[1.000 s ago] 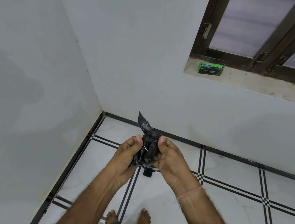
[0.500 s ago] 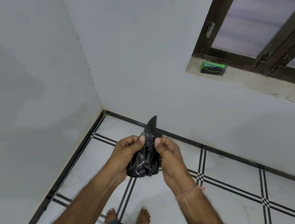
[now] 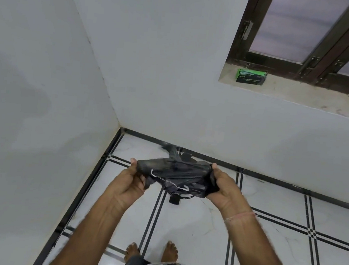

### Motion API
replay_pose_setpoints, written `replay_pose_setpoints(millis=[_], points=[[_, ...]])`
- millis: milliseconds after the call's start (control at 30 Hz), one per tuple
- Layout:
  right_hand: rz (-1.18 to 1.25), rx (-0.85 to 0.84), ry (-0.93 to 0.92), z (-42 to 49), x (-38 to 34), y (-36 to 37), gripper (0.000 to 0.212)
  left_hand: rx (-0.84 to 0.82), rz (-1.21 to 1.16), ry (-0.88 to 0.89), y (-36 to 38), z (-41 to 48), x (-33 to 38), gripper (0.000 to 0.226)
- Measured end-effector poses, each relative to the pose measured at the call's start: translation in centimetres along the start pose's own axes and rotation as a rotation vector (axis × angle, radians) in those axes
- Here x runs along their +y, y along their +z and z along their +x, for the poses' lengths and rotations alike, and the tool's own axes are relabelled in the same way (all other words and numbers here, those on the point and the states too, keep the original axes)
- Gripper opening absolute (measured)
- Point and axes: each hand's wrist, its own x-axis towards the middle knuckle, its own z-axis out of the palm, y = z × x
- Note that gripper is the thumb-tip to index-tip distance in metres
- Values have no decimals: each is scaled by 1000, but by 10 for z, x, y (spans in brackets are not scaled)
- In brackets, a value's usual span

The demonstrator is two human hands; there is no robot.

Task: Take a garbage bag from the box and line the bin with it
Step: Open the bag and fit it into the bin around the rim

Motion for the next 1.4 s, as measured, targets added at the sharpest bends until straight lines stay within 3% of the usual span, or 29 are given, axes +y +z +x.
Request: replay_pose_setpoints(millis=[167,300,367,467,567,633,733,767,833,900,1000,1100,1233,1400], points=[[-118,-86,-10,0,11,3,30,5,176,-69,-6,9,5,51],[-493,-284,-245,-4,19,1,32,32,262,-62,-7,14,8,48],[-692,-375,-347,-2,23,4,22,33,280,-56,-5,18,10,49],[-882,-473,-357,-1,22,11,15,2,298,-3,-6,18,16,52],[-622,-439,-208,6,13,19,32,-120,411,73,-16,16,19,47],[-392,-363,-108,12,8,27,40,-268,584,111,-21,12,16,24],[-156,-288,-83,14,3,35,16,-404,970,130,-31,14,10,9],[-106,-279,-88,15,1,36,15,-441,989,104,-35,14,10,10],[-46,-303,-103,16,-1,36,23,-422,832,12,-46,19,12,22],[-27,-300,-118,19,1,36,24,-350,527,-81,-53,22,15,35],[-27,-281,-126,26,15,33,26,-223,101,-128,-48,27,18,34],[-21,-268,-107,31,33,32,31,-138,-163,-132,-35,30,28,33],[77,-206,-108,33,36,36,35,-173,-177,-122,-41,34,40,41],[67,-89,-100,40,23,31,29,-205,-49,-154,-75,43,43,34]])
